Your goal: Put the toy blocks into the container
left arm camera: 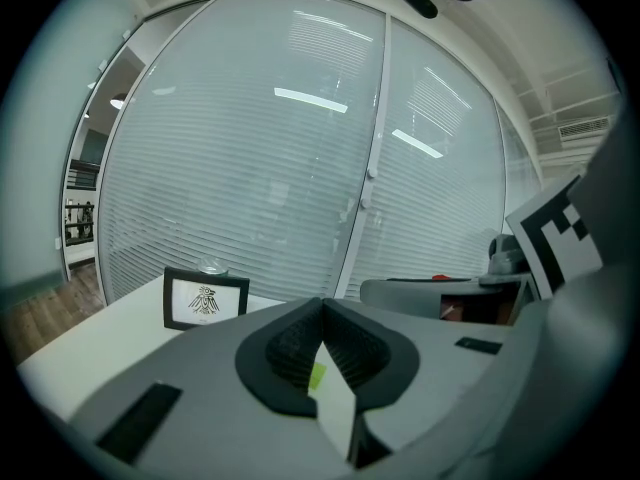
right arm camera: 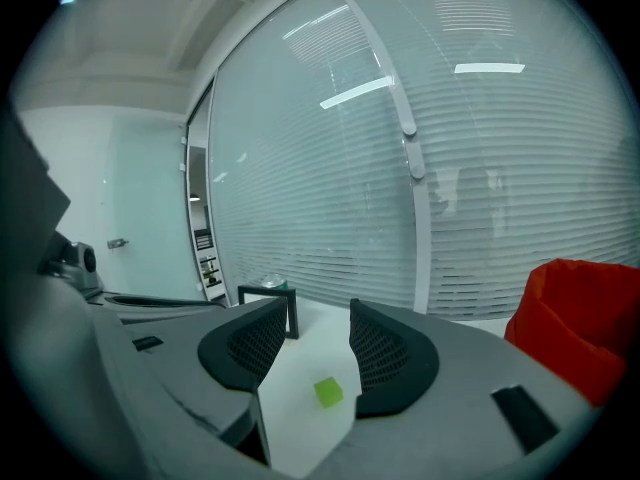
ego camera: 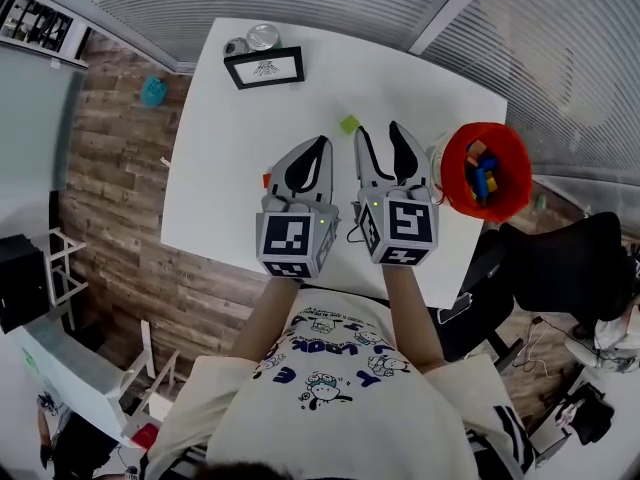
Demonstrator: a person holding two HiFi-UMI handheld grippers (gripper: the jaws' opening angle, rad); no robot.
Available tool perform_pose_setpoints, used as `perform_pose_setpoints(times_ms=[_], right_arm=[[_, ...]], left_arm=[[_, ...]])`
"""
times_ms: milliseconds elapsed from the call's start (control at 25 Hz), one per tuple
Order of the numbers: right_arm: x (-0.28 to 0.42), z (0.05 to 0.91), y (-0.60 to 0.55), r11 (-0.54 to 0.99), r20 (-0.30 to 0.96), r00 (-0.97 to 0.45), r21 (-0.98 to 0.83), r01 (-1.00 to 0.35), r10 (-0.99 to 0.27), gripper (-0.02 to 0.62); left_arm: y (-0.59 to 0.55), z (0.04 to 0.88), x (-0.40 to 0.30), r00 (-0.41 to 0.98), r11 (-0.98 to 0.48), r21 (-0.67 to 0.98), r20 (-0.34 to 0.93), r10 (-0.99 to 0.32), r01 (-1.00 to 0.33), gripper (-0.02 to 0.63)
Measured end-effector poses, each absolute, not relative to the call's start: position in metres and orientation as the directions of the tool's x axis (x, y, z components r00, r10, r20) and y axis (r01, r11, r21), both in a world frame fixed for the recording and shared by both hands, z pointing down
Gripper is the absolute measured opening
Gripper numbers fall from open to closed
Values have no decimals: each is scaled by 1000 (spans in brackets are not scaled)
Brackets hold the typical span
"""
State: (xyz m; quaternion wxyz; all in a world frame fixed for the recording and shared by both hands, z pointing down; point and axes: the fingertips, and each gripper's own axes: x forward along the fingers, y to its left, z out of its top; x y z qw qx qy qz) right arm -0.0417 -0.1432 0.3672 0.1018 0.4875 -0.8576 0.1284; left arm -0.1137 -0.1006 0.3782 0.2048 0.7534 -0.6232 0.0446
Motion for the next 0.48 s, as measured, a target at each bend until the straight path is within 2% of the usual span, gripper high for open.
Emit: perform_pose_setpoints(times_ms=[480], right_arm=[[-60, 401, -169, 506, 377, -496, -79, -859, -783, 195]], left_arm=[[-122, 398, -130, 244, -147, 279, 354, -903, -949, 31]])
